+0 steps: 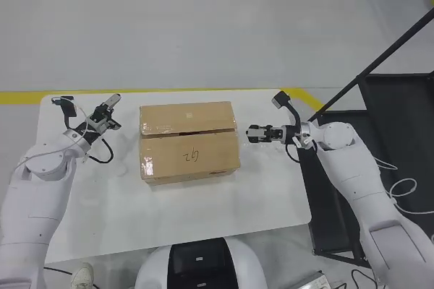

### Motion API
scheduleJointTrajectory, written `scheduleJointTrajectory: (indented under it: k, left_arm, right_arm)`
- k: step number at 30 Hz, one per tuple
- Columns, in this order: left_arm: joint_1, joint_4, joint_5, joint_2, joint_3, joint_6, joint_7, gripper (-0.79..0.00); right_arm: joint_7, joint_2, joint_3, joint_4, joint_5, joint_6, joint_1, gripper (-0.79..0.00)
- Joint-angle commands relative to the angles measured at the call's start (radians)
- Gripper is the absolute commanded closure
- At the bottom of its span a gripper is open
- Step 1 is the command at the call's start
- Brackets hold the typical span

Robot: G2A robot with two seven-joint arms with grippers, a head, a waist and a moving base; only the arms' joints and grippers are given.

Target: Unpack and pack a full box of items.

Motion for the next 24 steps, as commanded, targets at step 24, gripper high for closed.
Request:
scheduleJointTrajectory:
  k: [24]
  left_arm:
    - [0.0, 0.0, 0.0, 0.0, 0.0, 0.0, 0.0, -0.785]
  right_arm:
    - [0.12, 0.057, -0.112, -0.212, 0.246, 0.12, -0.065, -0.785]
